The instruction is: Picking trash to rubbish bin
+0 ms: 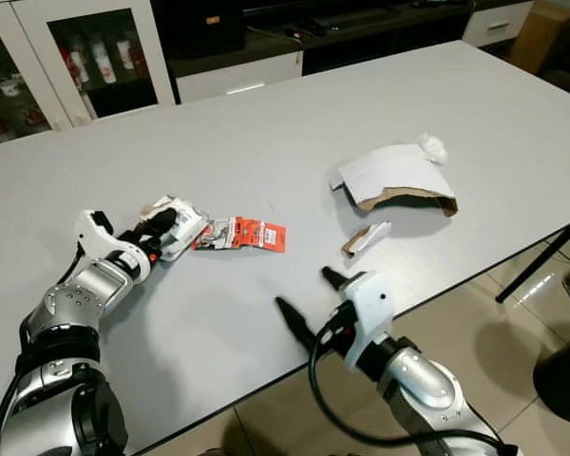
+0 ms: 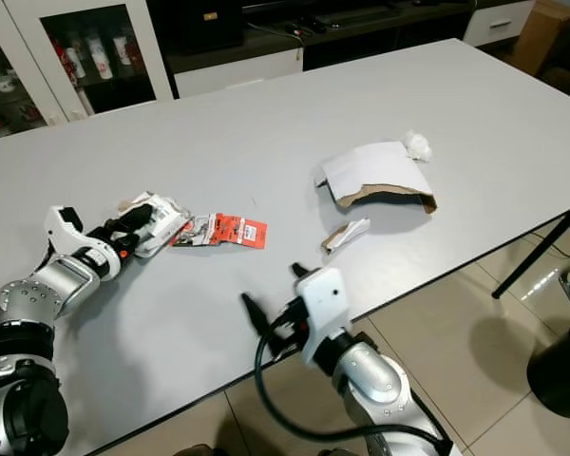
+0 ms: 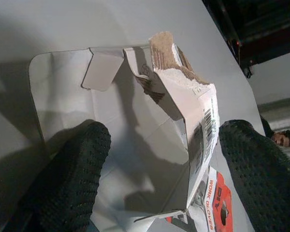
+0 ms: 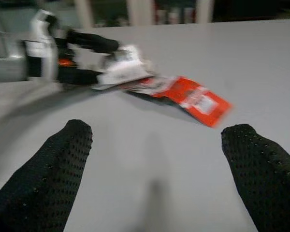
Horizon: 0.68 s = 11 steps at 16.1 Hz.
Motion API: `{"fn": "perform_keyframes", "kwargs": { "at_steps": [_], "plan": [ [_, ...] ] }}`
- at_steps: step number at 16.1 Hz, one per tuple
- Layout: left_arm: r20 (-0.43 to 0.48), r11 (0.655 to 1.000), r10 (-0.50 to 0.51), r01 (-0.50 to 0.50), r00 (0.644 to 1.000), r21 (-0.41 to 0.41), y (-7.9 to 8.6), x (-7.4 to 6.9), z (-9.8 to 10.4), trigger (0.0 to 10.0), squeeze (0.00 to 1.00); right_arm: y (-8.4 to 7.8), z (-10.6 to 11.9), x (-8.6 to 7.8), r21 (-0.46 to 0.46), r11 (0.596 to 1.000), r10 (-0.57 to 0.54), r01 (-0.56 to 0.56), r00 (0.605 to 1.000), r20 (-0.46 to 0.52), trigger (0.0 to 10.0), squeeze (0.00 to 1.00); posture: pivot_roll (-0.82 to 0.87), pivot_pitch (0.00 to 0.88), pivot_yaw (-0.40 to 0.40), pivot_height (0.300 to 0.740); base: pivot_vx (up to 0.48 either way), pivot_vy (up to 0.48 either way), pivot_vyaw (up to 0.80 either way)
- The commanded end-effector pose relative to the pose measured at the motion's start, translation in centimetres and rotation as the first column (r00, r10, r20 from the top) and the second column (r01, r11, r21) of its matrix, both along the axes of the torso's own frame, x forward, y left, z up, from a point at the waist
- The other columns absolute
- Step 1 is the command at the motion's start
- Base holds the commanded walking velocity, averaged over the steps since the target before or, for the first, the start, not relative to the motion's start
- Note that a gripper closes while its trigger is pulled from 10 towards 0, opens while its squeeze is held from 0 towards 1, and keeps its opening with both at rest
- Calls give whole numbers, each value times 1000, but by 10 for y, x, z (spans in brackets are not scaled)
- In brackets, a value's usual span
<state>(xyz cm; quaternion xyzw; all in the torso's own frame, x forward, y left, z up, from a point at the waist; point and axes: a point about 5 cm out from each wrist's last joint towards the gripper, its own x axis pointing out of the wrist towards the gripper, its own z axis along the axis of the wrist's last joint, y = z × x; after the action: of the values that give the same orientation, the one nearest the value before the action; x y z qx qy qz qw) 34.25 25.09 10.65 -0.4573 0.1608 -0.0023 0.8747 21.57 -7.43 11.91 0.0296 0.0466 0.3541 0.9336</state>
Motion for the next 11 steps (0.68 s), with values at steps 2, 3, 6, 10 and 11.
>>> {"fn": "perform_keyframes", "kwargs": {
  "at_steps": [2,3,6,10,11],
  "plan": [
    [6,999,27,-27,1000,-32,3,2,-3,10000,0,8,4,-9,24,992,122,-121,992,-12,10000,0,-51,47,37,740,0,0,0],
    [29,997,33,-31,999,-66,1,3,-3,10000,0,10,4,-10,23,989,146,-146,989,-17,10000,0,-49,47,32,740,0,0,0],
    [78,993,33,-24,996,-120,-4,7,-1,10000,0,10,2,-12,13,986,168,-168,985,-32,10000,0,-53,48,29,740,0,0,0],
    [63,995,-55,60,996,-79,-19,9,-10,10000,0,9,-1,-14,-6,985,175,-175,983,-55,10000,0,-57,50,33,740,0,0,0],
    [63,995,-62,67,996,-71,-23,10,-11,4588,0,10,-2,-15,-5,983,181,-181,982,-59,10000,0,-58,51,34,740,0,0,0]
  ]
}}
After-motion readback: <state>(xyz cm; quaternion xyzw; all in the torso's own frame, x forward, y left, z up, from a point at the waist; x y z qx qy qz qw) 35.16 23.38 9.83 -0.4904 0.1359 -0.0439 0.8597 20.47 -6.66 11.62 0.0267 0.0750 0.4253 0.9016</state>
